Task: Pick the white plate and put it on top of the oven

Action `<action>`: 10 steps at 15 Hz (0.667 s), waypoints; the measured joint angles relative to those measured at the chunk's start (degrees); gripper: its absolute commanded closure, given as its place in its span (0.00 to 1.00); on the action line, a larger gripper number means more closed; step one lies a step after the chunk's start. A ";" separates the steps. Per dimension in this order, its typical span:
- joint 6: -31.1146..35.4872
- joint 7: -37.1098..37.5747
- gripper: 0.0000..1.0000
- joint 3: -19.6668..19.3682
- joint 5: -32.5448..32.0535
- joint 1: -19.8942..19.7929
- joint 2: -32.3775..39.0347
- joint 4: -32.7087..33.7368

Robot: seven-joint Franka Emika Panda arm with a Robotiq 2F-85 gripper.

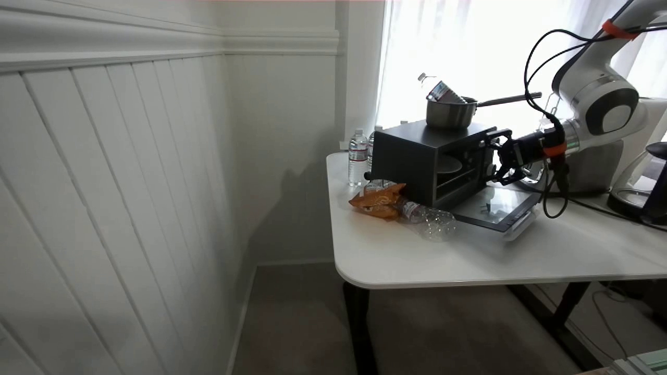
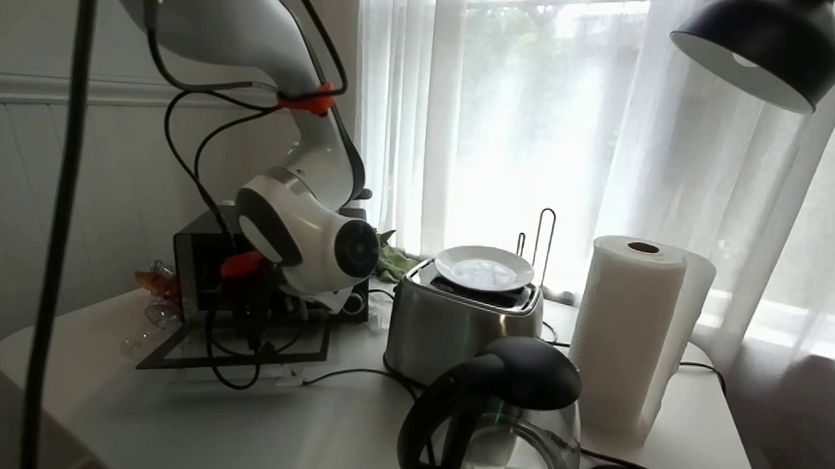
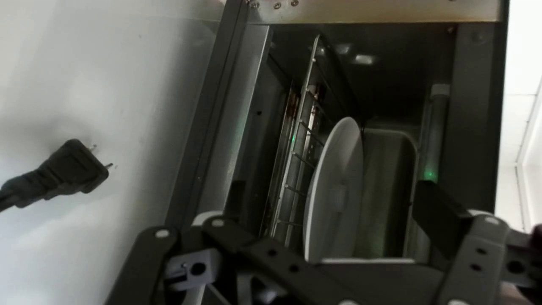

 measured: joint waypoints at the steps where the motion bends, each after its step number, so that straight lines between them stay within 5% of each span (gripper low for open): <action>1: 0.00 0.00 0.00 0.00 0.00 0.00 0.00 0.00; 10: 0.18 0.24 0.00 1.94 2.12 0.99 0.77 1.77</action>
